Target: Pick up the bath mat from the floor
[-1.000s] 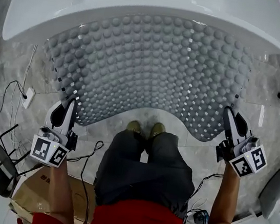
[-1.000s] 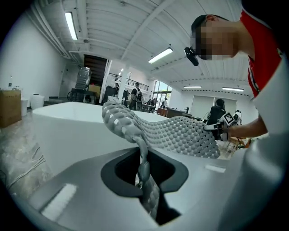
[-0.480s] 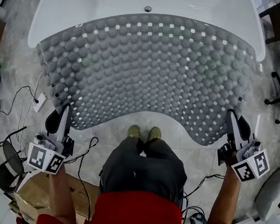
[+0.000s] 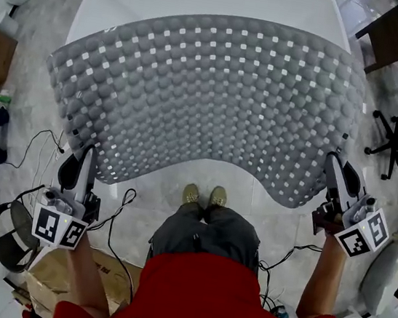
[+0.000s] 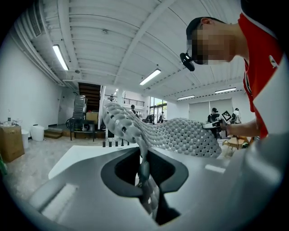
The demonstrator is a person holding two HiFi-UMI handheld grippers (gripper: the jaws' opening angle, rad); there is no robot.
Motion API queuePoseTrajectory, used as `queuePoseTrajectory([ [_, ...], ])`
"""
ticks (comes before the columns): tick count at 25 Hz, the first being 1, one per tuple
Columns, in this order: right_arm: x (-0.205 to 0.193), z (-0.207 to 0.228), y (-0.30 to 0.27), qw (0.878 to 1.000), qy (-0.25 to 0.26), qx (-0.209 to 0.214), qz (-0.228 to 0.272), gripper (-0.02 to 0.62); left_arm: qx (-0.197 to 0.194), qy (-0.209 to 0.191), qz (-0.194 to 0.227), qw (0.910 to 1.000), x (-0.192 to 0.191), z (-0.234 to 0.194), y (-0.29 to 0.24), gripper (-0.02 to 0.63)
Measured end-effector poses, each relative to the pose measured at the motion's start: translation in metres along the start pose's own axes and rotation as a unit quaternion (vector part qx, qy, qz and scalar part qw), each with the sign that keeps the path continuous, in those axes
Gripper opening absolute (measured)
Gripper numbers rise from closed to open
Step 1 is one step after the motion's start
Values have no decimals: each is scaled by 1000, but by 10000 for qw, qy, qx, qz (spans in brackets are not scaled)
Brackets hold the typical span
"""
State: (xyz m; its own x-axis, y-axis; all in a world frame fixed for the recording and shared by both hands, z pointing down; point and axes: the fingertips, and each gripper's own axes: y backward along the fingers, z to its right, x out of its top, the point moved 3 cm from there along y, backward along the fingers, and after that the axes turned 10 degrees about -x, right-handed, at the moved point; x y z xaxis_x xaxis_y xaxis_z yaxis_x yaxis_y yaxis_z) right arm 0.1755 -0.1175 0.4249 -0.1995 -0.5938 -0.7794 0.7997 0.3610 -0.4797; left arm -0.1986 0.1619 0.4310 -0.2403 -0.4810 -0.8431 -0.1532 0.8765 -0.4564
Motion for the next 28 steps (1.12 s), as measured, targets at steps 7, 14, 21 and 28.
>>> queuePoseTrajectory([
  [7, -4, 10, -2, 9994, -137, 206, 230, 35, 76, -94, -73, 9999, 4, 7, -5, 44],
  [14, -1, 1, -6, 9980, -236, 416, 409, 35, 47, -295, -46, 9995, 13, -2, 2, 44],
  [21, -2, -3, 1, 9975, -120, 396, 581, 35, -42, -238, 235, 9994, 0, -4, 5, 44],
  [28, 1, -4, 1, 9969, 20, 391, 685, 35, -204, -285, 344, 9988, -1, -6, -2, 44],
])
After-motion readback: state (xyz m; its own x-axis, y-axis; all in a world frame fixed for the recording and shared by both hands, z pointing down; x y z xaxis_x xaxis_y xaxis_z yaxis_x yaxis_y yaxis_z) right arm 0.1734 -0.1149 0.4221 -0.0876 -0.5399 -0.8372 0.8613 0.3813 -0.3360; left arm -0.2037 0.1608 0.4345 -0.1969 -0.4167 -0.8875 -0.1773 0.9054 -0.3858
